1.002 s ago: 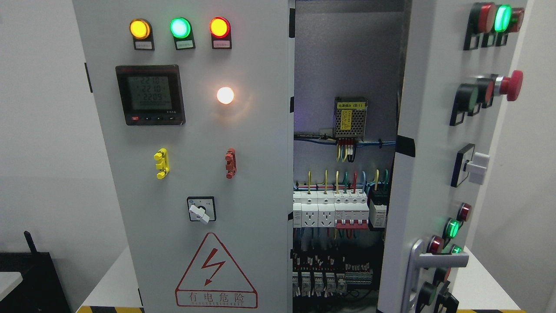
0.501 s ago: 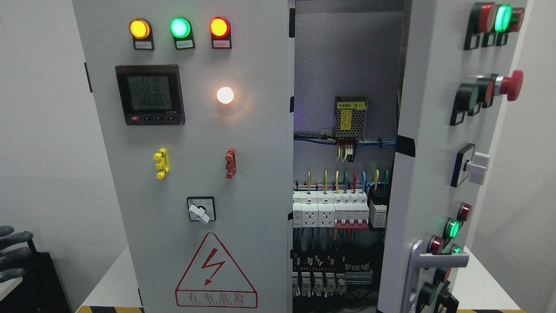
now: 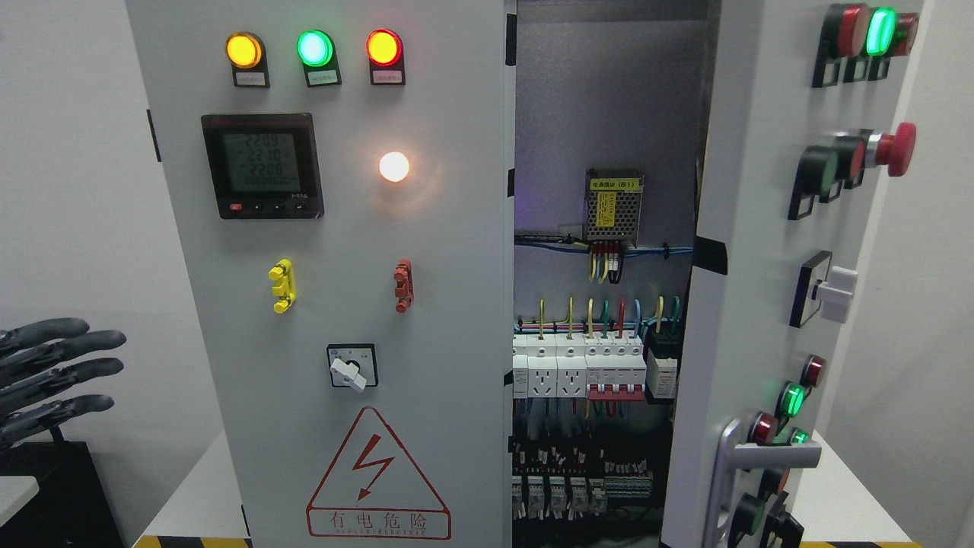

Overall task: Open door with both hands
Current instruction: 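Raise the left hand and sweep it across toward the door gap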

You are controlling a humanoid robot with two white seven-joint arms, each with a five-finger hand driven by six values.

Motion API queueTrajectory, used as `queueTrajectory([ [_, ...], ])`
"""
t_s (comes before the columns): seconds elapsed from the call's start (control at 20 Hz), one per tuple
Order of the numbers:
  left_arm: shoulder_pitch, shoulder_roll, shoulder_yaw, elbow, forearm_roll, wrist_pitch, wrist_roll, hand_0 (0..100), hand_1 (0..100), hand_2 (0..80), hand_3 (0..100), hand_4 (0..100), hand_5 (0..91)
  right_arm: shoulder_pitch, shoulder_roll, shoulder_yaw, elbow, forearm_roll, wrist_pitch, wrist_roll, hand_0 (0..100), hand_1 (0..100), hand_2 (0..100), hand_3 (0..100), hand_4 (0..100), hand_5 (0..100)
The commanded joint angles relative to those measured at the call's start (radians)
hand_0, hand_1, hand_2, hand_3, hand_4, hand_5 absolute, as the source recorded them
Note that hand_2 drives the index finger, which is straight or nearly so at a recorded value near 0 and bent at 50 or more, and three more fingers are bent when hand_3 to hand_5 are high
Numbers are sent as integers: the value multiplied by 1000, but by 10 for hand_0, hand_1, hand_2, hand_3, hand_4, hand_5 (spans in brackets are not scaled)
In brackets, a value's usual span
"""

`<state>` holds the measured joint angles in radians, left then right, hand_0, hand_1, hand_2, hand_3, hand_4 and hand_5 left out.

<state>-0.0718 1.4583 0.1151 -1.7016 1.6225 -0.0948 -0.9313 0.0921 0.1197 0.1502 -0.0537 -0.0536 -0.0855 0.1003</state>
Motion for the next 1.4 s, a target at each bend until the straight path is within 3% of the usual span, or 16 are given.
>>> queueTrajectory([
  [0.0,-310,-16,-547,-69,-9,15,15,0,0,0,0,27,0,0,0,0,0,0,0,-1,227,0,0,0,0,0],
  [0.2,-322,-82,-558,-76,-12,56,32,0,0,0,0,27,0,0,0,0,0,0,0,-1,227,0,0,0,0,0],
  [0.45,-341,-95,-578,-98,-27,61,43,0,0,0,0,27,0,0,0,-1,0,0,0,-1,227,0,0,0,0,0],
  [0.85,-656,-170,-865,-99,-27,90,66,0,0,0,0,27,0,0,0,0,0,0,0,1,227,0,0,0,0,0],
  [1.05,-766,-246,-945,-99,-27,144,75,0,0,0,0,27,0,0,0,0,0,0,0,-1,227,0,0,0,0,0],
  [1.2,-857,-297,-994,-98,-27,191,167,0,0,0,0,27,0,0,0,0,0,0,0,-1,227,0,0,0,0,0],
  [1.35,-957,-337,-1086,-87,-27,191,184,0,0,0,0,27,0,0,0,0,0,0,0,1,227,0,0,0,0,0],
])
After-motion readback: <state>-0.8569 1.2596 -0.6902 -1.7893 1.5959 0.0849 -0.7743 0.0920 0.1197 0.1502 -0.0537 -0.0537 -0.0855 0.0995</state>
